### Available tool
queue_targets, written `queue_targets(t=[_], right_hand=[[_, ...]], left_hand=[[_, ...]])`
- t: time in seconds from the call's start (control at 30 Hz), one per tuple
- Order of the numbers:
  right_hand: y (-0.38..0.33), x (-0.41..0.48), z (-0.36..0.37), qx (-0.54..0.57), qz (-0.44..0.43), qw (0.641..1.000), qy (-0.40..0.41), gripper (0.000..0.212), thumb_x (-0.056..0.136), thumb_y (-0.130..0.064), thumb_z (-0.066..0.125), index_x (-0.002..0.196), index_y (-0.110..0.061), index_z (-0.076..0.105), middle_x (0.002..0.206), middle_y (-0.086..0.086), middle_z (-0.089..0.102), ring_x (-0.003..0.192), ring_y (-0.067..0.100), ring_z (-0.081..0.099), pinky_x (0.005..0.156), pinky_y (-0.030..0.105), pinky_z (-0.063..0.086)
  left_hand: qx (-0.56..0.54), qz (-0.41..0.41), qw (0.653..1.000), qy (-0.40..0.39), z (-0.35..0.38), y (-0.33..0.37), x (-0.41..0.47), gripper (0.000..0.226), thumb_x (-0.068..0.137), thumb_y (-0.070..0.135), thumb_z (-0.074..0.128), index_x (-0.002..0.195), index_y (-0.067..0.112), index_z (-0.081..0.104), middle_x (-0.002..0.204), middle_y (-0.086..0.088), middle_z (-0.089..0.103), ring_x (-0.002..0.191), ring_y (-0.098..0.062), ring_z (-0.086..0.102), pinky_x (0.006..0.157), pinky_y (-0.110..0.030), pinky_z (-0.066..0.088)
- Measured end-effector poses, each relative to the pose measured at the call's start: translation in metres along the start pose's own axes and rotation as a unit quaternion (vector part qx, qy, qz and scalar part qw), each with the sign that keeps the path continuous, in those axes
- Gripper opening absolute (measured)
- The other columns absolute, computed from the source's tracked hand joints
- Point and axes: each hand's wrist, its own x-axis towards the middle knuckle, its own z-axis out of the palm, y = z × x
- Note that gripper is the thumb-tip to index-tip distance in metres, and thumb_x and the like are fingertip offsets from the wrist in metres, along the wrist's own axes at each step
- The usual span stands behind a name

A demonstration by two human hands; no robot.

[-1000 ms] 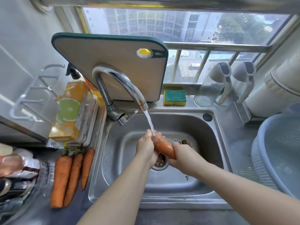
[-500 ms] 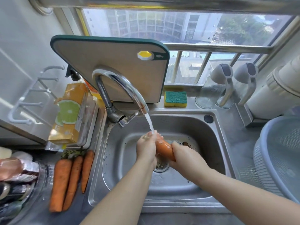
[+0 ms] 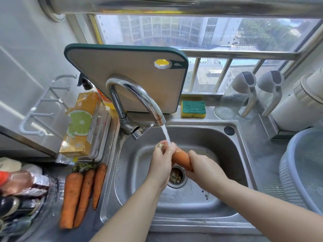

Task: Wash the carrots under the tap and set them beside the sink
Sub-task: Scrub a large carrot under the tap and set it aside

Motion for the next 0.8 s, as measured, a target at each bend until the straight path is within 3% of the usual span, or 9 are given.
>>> queue_targets(t=[0.1,0.2,0.33,0.4,0.5,0.57,0.63,0.73,0.8], right_hand=[[-0.005,-0.003,0.001,-0.056,-0.025,0.998,0.035,0.022,0.088,-0.026,0.053,0.088,-0.017,0.032,0.096,0.002,0.063,0.088,0.029,0.062,0.061,0.032,0.032],[-0.002,0.001,0.000,-0.005,-0.023,0.999,0.024,0.022,0.082,-0.027,0.058,0.087,-0.015,0.040,0.092,0.004,0.066,0.086,0.030,0.062,0.062,0.034,0.040],[0.005,0.011,-0.024,0.267,0.044,0.939,-0.212,0.025,0.076,-0.020,0.073,0.092,-0.006,0.061,0.077,0.008,0.069,0.066,0.021,0.067,0.059,0.024,0.053],[0.008,0.013,-0.030,0.284,0.061,0.919,-0.268,0.020,0.075,-0.020,0.074,0.087,-0.010,0.061,0.068,0.008,0.065,0.057,0.016,0.062,0.054,0.023,0.050],[0.003,0.015,-0.019,0.188,0.033,0.966,-0.173,0.012,0.073,-0.014,0.067,0.082,-0.012,0.058,0.066,0.004,0.062,0.056,0.017,0.060,0.052,0.026,0.049],[-0.003,0.015,-0.009,0.032,-0.003,0.997,-0.076,0.015,0.075,-0.015,0.060,0.089,-0.013,0.056,0.081,0.004,0.065,0.074,0.025,0.063,0.060,0.031,0.046],[-0.005,0.015,-0.001,-0.096,-0.036,0.994,0.024,0.018,0.079,-0.014,0.057,0.096,-0.016,0.050,0.091,0.002,0.065,0.085,0.029,0.063,0.063,0.033,0.040],[0.002,0.018,0.005,-0.179,-0.145,0.964,0.135,0.031,0.059,-0.011,0.076,0.079,-0.017,0.053,0.067,-0.002,0.063,0.057,0.021,0.064,0.050,0.030,0.039],[0.002,0.019,0.004,-0.189,-0.161,0.957,0.149,0.036,0.050,-0.013,0.081,0.072,-0.019,0.052,0.058,-0.003,0.061,0.048,0.018,0.060,0.048,0.026,0.038]], left_hand=[[-0.027,0.000,0.994,0.109,0.010,0.004,0.006,0.015,0.096,0.010,0.046,0.084,0.009,0.054,0.077,-0.007,0.061,0.077,-0.024,0.059,0.082,-0.042,0.050],[-0.117,-0.059,0.984,0.118,0.016,0.012,0.009,0.023,0.098,0.015,0.042,0.079,0.008,0.053,0.070,-0.008,0.060,0.068,-0.022,0.060,0.071,-0.036,0.051],[-0.181,-0.114,0.975,0.064,0.013,0.014,0.008,0.023,0.099,0.018,0.043,0.081,0.008,0.053,0.071,-0.009,0.061,0.070,-0.020,0.060,0.062,-0.033,0.051],[-0.182,-0.123,0.975,0.045,0.011,0.011,0.005,0.021,0.100,0.020,0.043,0.086,0.009,0.053,0.081,-0.010,0.059,0.077,-0.020,0.060,0.065,-0.033,0.052],[-0.166,-0.113,0.978,0.053,0.010,0.007,0.003,0.015,0.098,0.017,0.048,0.087,0.008,0.054,0.083,-0.011,0.059,0.072,-0.017,0.061,0.065,-0.031,0.052],[-0.132,-0.095,0.981,0.104,0.009,0.001,0.004,0.012,0.095,0.011,0.051,0.084,0.008,0.053,0.077,-0.011,0.058,0.062,-0.016,0.059,0.064,-0.030,0.052],[-0.097,-0.087,0.980,0.148,0.007,-0.003,0.006,0.006,0.093,0.010,0.056,0.093,0.004,0.053,0.085,-0.016,0.057,0.071,-0.021,0.057,0.073,-0.036,0.050],[-0.092,-0.130,0.970,0.183,0.006,-0.003,0.009,0.029,0.091,0.013,0.059,0.116,0.001,0.053,0.102,-0.020,0.057,0.085,-0.028,0.057,0.083,-0.042,0.050],[-0.086,-0.137,0.968,0.193,0.005,0.000,0.012,0.023,0.093,0.016,0.056,0.109,-0.001,0.056,0.102,-0.023,0.060,0.081,-0.029,0.059,0.077,-0.040,0.053]])
